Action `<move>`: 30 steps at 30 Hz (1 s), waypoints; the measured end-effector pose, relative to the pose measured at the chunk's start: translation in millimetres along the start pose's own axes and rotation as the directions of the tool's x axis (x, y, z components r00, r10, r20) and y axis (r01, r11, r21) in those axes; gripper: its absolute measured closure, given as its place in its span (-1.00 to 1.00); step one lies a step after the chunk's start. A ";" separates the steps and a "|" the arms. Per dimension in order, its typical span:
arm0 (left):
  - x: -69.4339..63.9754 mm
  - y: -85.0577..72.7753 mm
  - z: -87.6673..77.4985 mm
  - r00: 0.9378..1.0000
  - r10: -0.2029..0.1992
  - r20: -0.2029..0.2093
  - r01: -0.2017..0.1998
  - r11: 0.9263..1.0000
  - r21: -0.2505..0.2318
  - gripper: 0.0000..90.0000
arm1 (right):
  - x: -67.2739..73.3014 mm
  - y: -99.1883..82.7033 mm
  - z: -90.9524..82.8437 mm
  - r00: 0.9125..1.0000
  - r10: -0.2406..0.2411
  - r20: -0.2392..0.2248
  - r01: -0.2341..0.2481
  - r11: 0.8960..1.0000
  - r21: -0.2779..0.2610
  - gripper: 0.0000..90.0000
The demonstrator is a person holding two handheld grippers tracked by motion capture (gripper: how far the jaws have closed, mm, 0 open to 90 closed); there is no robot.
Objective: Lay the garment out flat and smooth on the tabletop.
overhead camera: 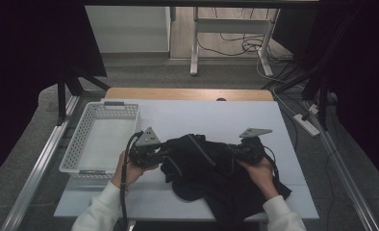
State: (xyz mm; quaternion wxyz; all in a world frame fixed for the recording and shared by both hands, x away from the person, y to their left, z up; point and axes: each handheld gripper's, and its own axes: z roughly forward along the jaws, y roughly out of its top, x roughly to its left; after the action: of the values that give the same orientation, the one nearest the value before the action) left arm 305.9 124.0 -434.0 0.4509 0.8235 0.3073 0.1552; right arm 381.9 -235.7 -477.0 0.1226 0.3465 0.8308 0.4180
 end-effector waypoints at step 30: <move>45.7 51.3 -6.8 0.990 -0.027 -0.139 0.020 0.999 -0.051 0.63 | -3.5 69.9 -85.6 0.982 0.011 0.186 0.056 0.936 -0.347 0.75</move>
State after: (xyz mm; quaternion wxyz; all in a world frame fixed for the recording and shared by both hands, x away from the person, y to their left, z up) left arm 355.9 137.1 -388.4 0.4501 0.7956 0.3440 0.2148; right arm 375.3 -261.5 -369.7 0.2640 0.3469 0.7319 0.5238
